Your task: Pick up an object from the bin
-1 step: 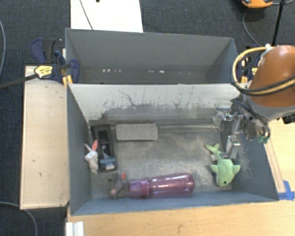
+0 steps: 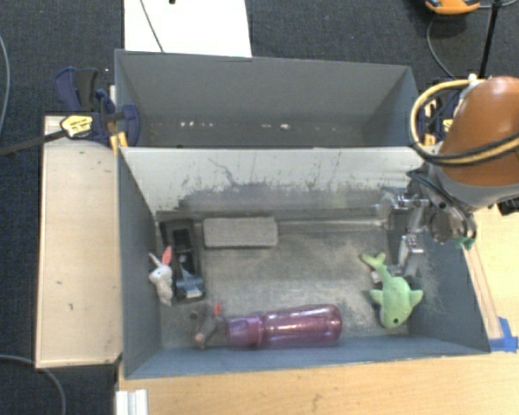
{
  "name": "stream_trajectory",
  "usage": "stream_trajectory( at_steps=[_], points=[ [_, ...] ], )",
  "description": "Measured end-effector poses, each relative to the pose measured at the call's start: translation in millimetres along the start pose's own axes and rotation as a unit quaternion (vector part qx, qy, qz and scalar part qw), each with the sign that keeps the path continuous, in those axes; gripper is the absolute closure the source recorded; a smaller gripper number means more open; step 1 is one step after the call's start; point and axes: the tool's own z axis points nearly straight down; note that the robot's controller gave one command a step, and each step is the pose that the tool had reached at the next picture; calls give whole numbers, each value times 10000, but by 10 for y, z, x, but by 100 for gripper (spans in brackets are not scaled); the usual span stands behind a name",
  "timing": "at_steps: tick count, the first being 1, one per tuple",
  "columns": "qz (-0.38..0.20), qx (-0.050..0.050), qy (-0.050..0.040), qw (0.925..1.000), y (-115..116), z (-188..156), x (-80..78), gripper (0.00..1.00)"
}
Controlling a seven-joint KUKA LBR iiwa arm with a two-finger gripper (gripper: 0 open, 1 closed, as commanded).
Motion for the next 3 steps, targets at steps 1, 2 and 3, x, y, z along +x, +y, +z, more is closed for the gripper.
stream_trajectory(
  at_steps=[1, 2, 3],
  points=[
    [389, -2, -26, 9992, -75, 201, 70, 0],
    [1217, 0, -3, 9926, -401, 481, 252, 0],
    [1763, -8, -21, 9843, -415, 454, 382, 0]
  ],
)
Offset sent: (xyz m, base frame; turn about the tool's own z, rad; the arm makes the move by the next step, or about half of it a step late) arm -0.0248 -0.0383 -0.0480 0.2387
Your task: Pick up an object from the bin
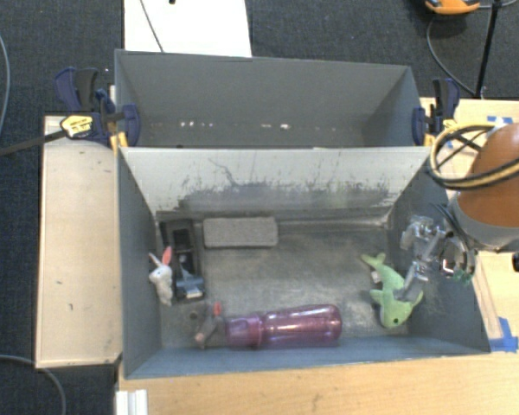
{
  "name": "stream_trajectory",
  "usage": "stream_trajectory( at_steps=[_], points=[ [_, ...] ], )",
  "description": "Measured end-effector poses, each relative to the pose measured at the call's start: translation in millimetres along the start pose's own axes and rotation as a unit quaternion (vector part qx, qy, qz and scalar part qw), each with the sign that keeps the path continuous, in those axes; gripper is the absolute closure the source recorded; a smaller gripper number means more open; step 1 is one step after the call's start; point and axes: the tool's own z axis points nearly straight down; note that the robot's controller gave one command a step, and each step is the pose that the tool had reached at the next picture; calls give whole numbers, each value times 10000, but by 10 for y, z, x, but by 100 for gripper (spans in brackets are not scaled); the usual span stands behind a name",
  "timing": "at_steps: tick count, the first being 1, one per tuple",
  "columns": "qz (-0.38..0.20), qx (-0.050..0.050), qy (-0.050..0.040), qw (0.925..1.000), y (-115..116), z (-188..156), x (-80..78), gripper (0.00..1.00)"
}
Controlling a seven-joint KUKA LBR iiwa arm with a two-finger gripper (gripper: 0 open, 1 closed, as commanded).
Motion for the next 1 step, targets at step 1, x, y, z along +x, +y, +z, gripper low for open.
stream_trajectory(
  at_steps=[1],
  points=[
    [-658, 5, -6, 9978, -155, 500, 163, 0]
  ],
)
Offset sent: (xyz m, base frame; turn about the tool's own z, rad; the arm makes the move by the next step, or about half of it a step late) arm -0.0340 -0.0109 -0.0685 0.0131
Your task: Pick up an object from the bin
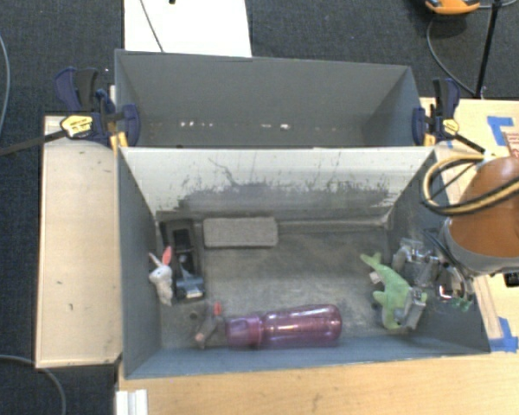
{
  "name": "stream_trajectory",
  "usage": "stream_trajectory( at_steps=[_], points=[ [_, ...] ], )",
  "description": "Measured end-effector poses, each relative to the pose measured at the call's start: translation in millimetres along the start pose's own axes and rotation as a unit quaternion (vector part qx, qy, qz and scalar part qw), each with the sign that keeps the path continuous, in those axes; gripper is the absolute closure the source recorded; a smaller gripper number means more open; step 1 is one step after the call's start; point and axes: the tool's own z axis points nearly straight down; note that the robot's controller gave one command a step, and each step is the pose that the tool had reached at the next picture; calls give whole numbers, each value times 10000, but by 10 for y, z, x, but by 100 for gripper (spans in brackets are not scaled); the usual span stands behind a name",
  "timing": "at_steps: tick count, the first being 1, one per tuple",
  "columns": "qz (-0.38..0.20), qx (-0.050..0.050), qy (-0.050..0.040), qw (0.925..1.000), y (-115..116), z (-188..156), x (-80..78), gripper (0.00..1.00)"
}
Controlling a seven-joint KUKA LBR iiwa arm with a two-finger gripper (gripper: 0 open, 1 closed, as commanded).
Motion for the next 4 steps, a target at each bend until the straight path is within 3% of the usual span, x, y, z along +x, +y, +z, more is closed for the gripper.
stream_trajectory(
  at_steps=[1, 3, 4],
  points=[
    [713, -7, 6, 9975, -53, 158, 121, 100],
    [712, -8, 17, 9975, -52, 116, 132, 100],
    [706, -7, 30, 9975, -52, -81, 140, 100]
  ],
)
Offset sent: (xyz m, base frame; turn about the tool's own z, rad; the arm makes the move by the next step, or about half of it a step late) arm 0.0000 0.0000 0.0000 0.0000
